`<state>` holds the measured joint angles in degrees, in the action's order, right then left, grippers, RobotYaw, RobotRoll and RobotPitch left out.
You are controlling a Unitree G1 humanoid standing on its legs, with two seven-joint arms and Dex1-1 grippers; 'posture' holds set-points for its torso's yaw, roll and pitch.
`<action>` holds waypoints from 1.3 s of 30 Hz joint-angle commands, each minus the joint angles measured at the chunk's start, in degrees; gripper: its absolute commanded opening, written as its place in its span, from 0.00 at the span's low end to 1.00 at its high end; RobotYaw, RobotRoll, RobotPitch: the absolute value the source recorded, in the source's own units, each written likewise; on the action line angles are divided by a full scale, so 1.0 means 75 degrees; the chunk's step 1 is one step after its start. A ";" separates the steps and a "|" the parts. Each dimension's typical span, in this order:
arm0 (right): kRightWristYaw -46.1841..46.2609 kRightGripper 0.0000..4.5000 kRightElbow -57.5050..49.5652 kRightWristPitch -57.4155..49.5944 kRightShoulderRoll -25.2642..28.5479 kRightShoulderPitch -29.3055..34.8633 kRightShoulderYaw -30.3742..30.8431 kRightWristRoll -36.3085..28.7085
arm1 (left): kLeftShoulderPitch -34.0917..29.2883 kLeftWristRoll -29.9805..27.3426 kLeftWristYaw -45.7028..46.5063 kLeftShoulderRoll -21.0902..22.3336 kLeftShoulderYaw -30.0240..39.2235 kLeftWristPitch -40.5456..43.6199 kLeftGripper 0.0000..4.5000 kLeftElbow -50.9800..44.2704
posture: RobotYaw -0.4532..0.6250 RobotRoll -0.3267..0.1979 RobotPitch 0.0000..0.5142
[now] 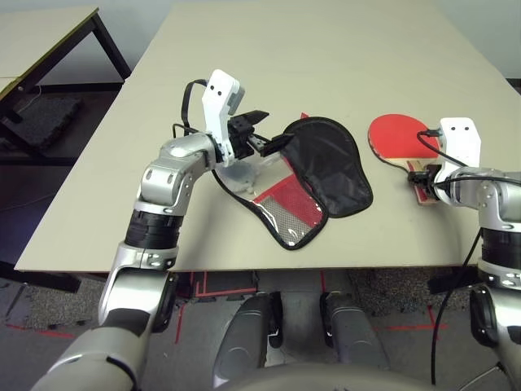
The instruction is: Store the ping-pong paddle in its case and zip it.
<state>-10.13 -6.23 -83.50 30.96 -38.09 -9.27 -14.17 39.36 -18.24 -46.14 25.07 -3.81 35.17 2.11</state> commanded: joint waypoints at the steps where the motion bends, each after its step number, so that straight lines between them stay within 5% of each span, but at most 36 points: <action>1: -0.0175 0.25 -0.0795 -0.0632 -0.0166 -0.0351 0.0317 -0.0243 | -0.0095 -0.0023 -0.0245 0.0156 -0.0197 0.0070 1.00 -0.0141 | 0.34 0.62 0.29; 15: 0.0428 0.25 -0.2357 -0.1200 -0.1874 0.0129 0.1089 -0.1149 | 0.0252 0.0061 -0.0341 0.0146 -0.0306 -0.0197 1.00 -0.0169 | 0.34 0.62 0.29; 39: 0.0881 0.25 -0.1303 -0.1200 -0.2402 0.0073 0.1457 -0.0806 | 0.0213 0.0026 -0.0156 0.0002 -0.0274 -0.0221 1.00 -0.0243 | 0.36 0.62 0.29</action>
<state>-3.64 -16.17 -91.88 13.48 -36.47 1.14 -20.78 41.40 -18.04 -47.45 25.36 -5.49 33.73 0.99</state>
